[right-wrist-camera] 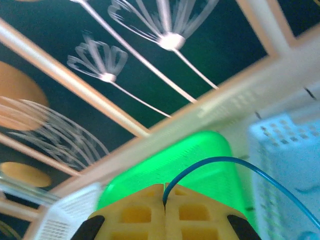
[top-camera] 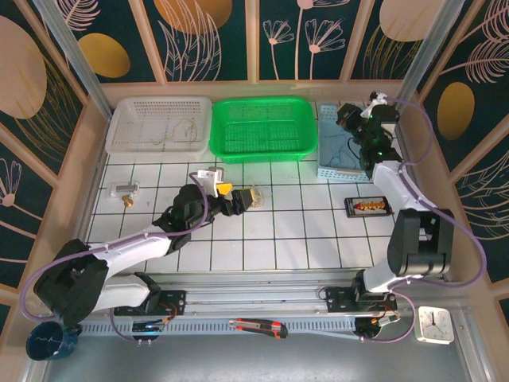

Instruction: Untangle the cables

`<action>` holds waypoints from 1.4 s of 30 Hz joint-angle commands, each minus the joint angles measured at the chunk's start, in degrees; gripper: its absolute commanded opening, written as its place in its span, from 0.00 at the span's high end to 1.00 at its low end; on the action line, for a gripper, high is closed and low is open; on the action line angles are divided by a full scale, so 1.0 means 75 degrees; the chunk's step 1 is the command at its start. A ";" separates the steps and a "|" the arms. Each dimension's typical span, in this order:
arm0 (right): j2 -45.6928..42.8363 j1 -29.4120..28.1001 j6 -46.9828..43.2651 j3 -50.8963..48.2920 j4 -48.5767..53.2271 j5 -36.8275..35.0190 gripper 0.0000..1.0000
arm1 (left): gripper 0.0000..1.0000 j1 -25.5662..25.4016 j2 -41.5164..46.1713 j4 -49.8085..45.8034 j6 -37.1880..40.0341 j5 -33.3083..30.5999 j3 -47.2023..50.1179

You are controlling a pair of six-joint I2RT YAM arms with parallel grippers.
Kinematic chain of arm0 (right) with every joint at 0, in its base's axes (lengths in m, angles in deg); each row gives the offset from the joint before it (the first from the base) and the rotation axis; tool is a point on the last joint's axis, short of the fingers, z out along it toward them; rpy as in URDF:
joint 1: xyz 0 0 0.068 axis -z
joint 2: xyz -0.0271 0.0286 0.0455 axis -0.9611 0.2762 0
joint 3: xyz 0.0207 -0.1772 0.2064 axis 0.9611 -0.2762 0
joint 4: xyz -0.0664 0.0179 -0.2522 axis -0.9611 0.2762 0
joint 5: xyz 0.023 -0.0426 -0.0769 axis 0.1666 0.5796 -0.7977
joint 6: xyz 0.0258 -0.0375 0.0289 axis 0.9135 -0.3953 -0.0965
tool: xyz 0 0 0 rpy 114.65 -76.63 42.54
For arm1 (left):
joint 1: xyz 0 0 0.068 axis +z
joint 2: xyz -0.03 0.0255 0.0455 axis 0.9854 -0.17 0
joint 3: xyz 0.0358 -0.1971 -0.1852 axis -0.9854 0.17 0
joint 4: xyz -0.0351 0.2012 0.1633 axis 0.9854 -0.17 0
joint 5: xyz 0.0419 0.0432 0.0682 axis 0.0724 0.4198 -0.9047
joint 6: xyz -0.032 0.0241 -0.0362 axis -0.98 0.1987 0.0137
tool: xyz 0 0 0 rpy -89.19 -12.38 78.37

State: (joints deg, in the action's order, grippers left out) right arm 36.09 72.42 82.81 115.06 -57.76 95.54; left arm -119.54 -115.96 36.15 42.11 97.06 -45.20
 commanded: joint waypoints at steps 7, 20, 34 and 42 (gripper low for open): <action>0.1119 0.0376 -0.0521 0.0742 -0.0487 -0.1088 1.00 | 0.01 -0.0008 0.0244 -0.0197 -0.0198 -0.0092 -0.0138; 0.0224 0.0265 -0.0347 -0.0359 -0.0693 -0.0129 0.32 | 0.01 -0.0009 0.0250 -0.0220 -0.0205 -0.0469 0.0003; -0.1306 -0.1836 -0.0501 -0.1610 -0.0346 0.0189 0.35 | 0.01 -0.0007 0.0414 -0.0701 -0.0377 -0.1117 -0.0090; -0.1152 -0.3529 -0.1052 -0.1974 0.0300 -0.0091 0.37 | 0.01 0.0566 0.0540 -0.1335 -0.0821 -0.1046 -0.0350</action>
State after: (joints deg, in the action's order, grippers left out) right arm 27.10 48.62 77.94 101.12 -57.89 96.11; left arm -117.36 -113.18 28.22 38.86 89.10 -46.12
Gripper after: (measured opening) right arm 0.631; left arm 0.988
